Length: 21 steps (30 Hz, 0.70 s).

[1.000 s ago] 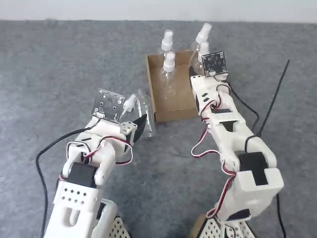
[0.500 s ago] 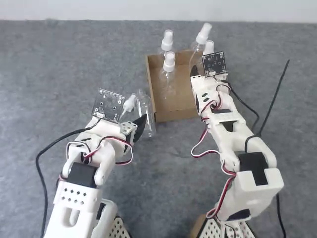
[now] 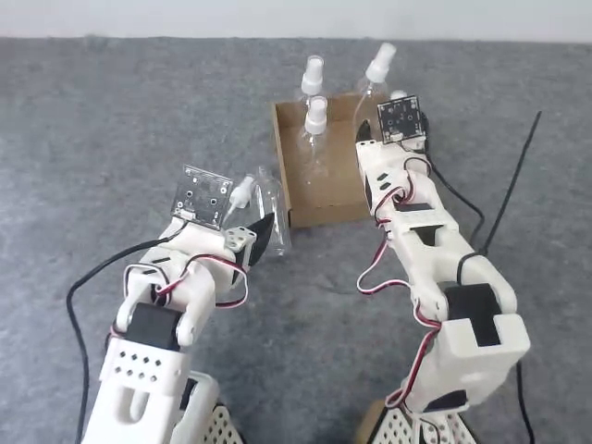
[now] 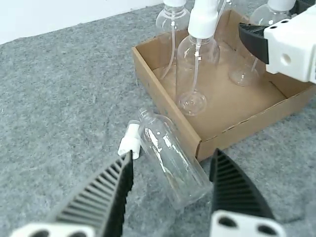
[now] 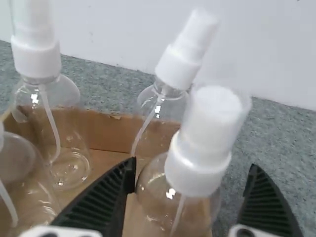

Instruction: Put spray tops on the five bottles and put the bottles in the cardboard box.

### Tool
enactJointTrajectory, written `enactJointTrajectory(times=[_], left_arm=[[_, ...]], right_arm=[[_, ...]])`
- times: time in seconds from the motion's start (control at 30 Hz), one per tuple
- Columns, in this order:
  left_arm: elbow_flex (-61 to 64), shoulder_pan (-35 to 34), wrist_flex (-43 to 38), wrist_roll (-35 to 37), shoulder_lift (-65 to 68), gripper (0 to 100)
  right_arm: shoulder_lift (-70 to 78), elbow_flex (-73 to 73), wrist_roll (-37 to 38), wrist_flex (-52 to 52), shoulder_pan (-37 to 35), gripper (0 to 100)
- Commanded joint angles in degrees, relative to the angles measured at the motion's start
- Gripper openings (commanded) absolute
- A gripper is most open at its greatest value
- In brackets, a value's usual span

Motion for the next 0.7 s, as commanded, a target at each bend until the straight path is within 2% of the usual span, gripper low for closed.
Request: enactJointTrajectory(times=[0.0, 0.27, 0.67], left_arm=[[-0.3, -0.2, -1.4, 0.0, -1.3, 23], [-0.3, -0.2, -1.4, 0.0, -1.3, 23], [-0.3, -0.2, -1.4, 0.0, -1.3, 23]], right_arm=[[-1.3, -3.6, 0.7, -0.8, 0.0, 28.9], [-3.0, -3.7, 0.8, -0.6, 0.1, 28.9], [-11.1, -13.4, 0.7, 13.4, 0.1, 28.9]])
